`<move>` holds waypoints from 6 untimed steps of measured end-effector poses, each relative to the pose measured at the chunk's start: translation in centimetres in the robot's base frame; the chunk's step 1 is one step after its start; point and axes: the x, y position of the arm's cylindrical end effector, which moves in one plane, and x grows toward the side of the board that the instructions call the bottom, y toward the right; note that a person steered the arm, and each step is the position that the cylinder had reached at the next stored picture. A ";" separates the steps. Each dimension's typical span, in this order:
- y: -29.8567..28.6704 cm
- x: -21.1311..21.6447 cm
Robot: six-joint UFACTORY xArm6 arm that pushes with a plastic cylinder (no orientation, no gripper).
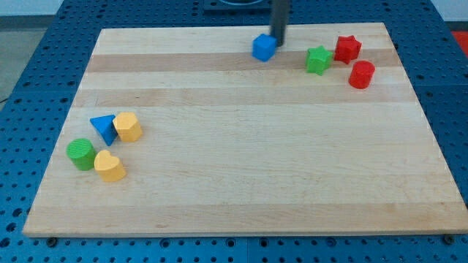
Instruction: Move the cube diagonally top right to the hexagon
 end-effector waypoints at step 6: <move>5.2 11.5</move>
